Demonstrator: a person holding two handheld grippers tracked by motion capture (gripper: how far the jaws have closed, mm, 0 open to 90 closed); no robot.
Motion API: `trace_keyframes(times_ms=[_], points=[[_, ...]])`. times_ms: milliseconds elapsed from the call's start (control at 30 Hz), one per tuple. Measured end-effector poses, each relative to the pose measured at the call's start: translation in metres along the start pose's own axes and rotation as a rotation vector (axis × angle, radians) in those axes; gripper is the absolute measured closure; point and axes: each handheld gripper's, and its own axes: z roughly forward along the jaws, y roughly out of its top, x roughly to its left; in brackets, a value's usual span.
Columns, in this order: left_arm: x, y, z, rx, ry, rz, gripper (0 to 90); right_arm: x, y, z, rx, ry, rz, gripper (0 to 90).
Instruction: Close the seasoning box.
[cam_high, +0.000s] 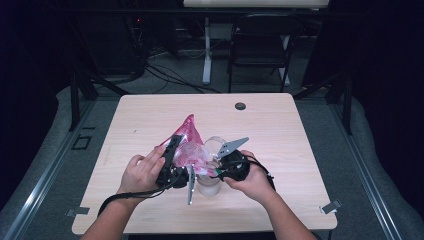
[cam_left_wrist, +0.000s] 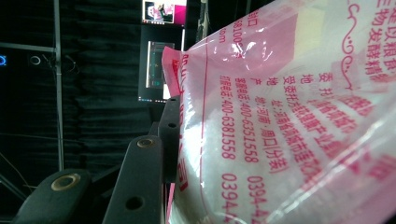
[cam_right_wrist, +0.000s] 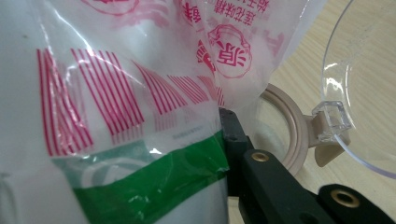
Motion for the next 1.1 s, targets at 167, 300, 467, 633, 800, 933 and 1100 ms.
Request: trace_keyframes(times_ms=[167,300,467,633,800,933,1100], points=[[0.0011,-0.0002,-0.0002,0.002,-0.010,0.012,65.6,0.0003,0.0001,0.0006,-0.002,0.002,-0.006,90.0],[0.0019,0.0004,-0.0005,0.000,-0.015,0.027,65.6,0.0007,-0.0001,0.0013,0.003,0.003,-0.003,90.0],[0.0020,0.0017,-0.0010,0.003,-0.025,0.047,65.6,-0.0002,-0.0004,0.0018,0.016,0.002,-0.007,90.0],[0.0032,0.0025,-0.0006,0.000,-0.036,0.061,65.8,-0.0003,-0.0006,0.0029,0.021,0.006,-0.005,90.0],[0.0044,0.0037,-0.0007,0.000,-0.042,0.077,65.9,0.0001,-0.0014,0.0041,0.011,0.007,0.004,90.0],[0.0046,0.0043,-0.0005,0.001,-0.047,0.088,65.9,0.0001,-0.0017,0.0042,0.011,0.004,0.008,90.0],[0.0043,0.0045,0.0001,-0.008,-0.046,0.094,65.9,-0.0012,-0.0018,0.0044,0.022,0.008,0.002,90.0]])
